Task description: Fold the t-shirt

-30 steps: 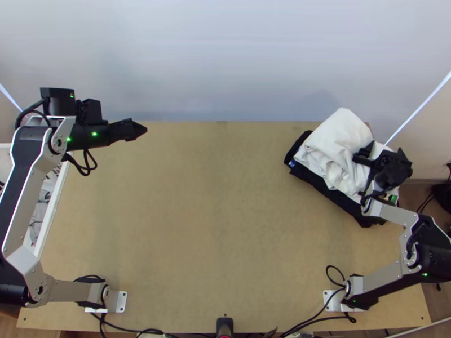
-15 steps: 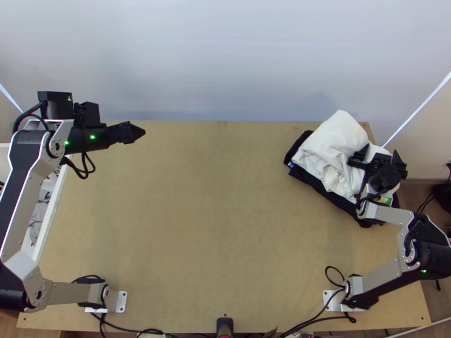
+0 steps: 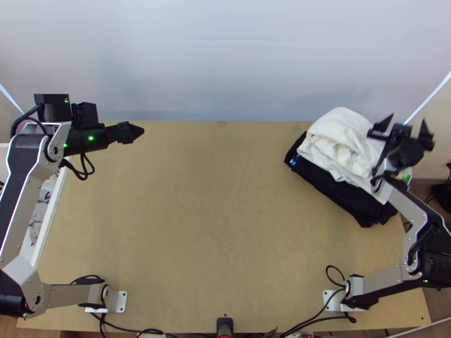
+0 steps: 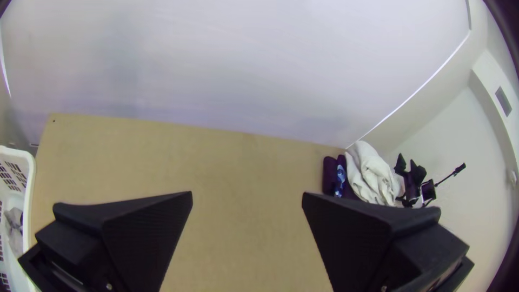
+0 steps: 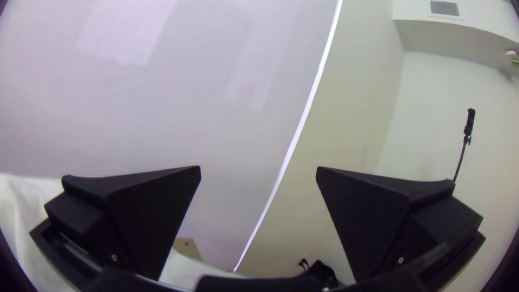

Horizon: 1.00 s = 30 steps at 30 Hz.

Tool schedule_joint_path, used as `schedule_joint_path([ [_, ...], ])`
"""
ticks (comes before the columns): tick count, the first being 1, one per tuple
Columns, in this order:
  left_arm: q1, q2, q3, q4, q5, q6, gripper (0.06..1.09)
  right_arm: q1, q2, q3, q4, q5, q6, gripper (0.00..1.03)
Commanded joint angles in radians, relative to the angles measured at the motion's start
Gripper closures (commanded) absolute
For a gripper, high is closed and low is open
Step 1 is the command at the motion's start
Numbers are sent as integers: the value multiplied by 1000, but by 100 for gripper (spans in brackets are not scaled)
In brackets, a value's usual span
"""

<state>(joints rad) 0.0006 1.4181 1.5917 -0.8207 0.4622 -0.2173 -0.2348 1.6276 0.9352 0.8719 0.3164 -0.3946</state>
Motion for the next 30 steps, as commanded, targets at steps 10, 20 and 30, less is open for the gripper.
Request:
schedule_joint_path([
  [10, 36, -41, 19, -23, -17, -1, 10, 278, 156, 324, -31, 121, 97, 4],
  [20, 38, -79, -59, -47, -56, 10, 10, 279, 443, 221, 90, 196, 206, 4],
  [30, 47, -150, -196, -12, -92, 27, 10, 287, 492, 186, 116, 225, 249, 4],
])
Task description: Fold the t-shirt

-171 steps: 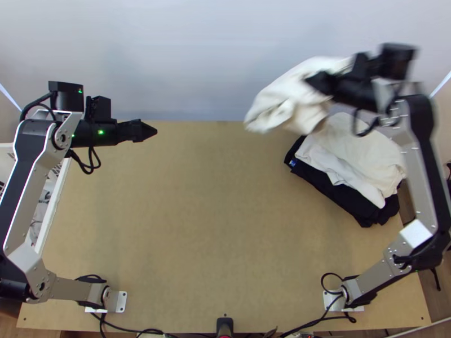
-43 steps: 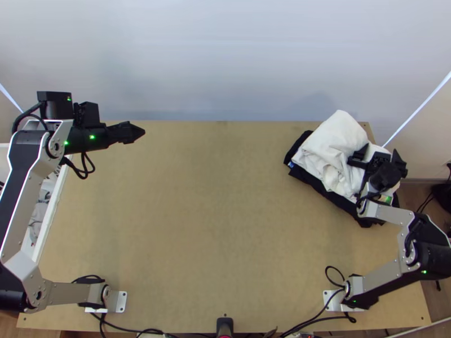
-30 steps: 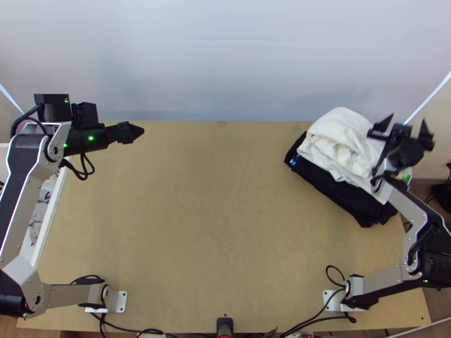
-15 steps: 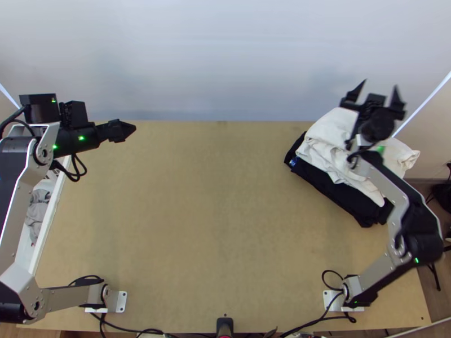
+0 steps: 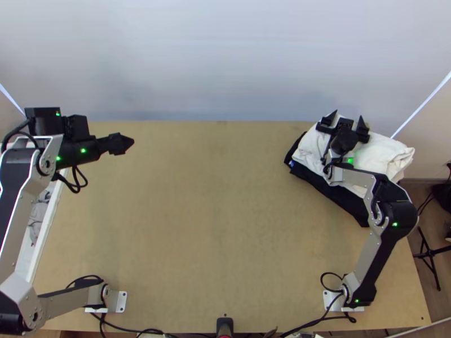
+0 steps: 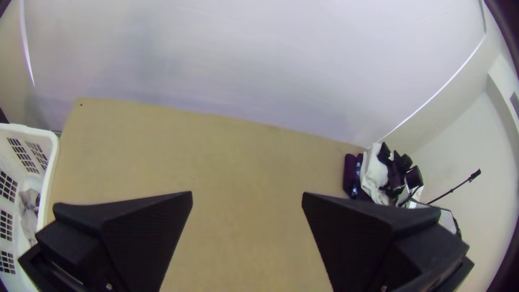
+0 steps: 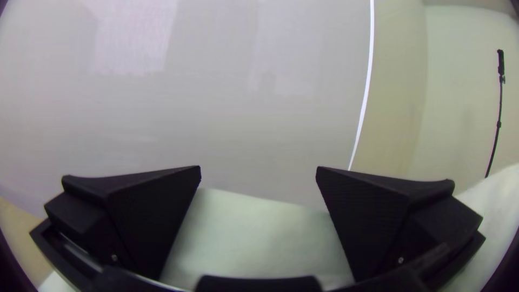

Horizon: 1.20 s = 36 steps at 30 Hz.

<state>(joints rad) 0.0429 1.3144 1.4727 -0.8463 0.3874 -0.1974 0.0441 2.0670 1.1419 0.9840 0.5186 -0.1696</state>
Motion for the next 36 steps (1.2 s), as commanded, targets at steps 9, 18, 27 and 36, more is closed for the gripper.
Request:
schedule_joint_path([
  [9, 34, -60, -38, 13, -24, 27, 10, 16, -217, 12, -38, 23, -79, 4],
  [18, 55, -80, -25, 174, -231, -2, 10, 10, -731, 85, -498, 21, -171, 4],
  [27, 17, -449, -327, 516, -490, 81, 10, -12, -1277, -96, -501, -127, -186, 4],
  [36, 17, -968, -831, 961, -601, 245, 10, 79, -1800, -547, -367, -443, -31, 4],
])
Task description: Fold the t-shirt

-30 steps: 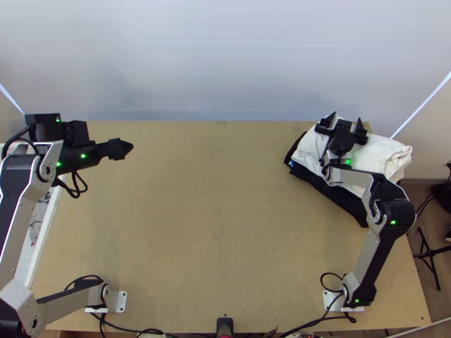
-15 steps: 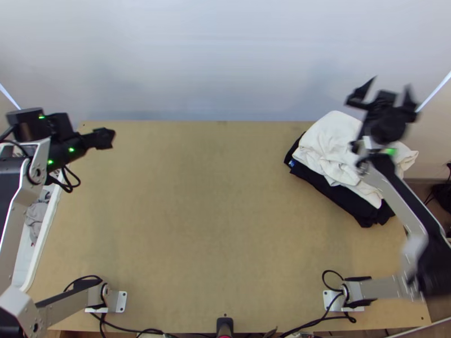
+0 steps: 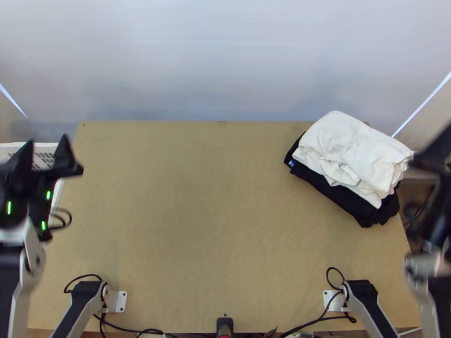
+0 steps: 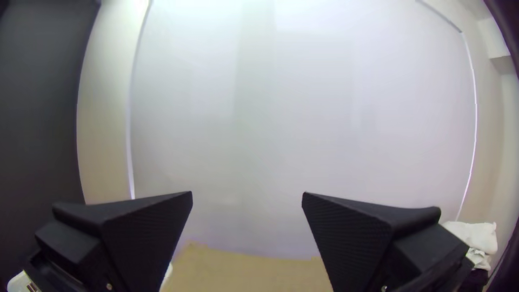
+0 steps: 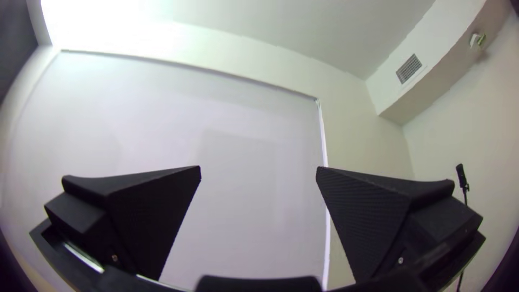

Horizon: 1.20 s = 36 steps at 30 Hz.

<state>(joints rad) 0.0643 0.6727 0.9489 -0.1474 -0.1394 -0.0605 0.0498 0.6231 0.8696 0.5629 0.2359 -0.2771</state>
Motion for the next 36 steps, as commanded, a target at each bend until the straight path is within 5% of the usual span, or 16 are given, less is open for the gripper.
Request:
schedule_joint_path([
  [1, -4, -354, -334, 278, -81, 133, 10, 107, -393, -316, 54, -161, 76, 4],
  [6, -8, -490, -509, 456, -78, 223, 10, 196, -514, -515, 55, -159, 78, 4],
  [16, -12, -676, -776, 577, -55, 327, 10, 246, -629, -854, 52, -164, 207, 4],
  [20, -11, -676, -842, 559, -57, 248, 10, 344, -623, -867, -107, -161, 210, 4],
  [29, -11, -676, -952, 325, -55, 62, 10, 323, -626, -867, -489, -159, 225, 4],
  [33, -15, -674, -950, 192, -52, -70, 10, 317, -626, -863, -551, -161, 234, 4],
  [36, -11, -673, -950, 190, -49, -68, 10, 320, -625, -863, -554, -162, 239, 4],
])
